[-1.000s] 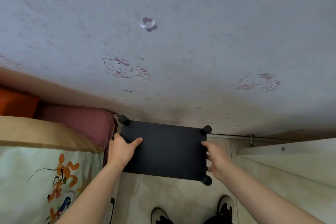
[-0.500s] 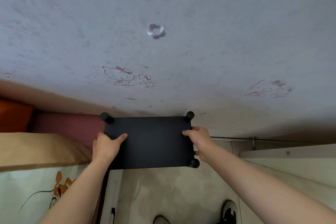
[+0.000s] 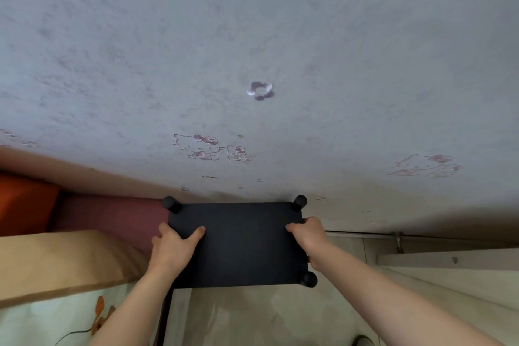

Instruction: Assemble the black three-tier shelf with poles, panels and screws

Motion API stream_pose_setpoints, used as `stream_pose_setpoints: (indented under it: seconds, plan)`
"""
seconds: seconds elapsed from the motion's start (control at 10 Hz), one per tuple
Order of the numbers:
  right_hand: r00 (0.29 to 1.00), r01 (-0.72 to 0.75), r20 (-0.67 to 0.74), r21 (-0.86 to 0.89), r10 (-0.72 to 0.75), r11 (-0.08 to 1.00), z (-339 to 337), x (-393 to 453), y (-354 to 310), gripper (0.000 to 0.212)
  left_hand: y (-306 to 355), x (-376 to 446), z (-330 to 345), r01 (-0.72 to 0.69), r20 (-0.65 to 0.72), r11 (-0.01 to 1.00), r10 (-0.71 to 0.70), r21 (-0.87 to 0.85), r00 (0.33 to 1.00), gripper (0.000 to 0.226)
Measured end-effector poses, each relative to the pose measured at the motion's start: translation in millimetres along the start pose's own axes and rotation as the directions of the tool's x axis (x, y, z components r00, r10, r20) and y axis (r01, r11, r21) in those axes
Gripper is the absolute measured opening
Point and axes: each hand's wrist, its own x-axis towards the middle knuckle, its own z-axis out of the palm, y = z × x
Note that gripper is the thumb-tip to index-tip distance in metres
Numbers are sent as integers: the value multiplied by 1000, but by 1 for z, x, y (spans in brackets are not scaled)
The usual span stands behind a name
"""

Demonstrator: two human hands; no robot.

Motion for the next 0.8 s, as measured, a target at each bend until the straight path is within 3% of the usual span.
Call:
stream_pose_setpoints:
  seconds: [0.1,0.4,0.6,0.8]
  plan:
    - [1000,15,-2,1,-15,1000,3,2,-1,27,1,0,2,-15,-47,1000,16,23,999,89]
    - [999,12,37,-65,-9,998,3,-2,-5,34,-2,9,-11,-51,-22,998,52,48,998,78]
    - [998,56,54,-230,-45,972,-8,-21,-8,38,-6,-16,-14,-62,-100,972,87,224,991,64]
    - [986,167,34,-204,-163,965,-32,-60,-16,50,-10,-56,-31,-130,-118,901,195,415,974,55]
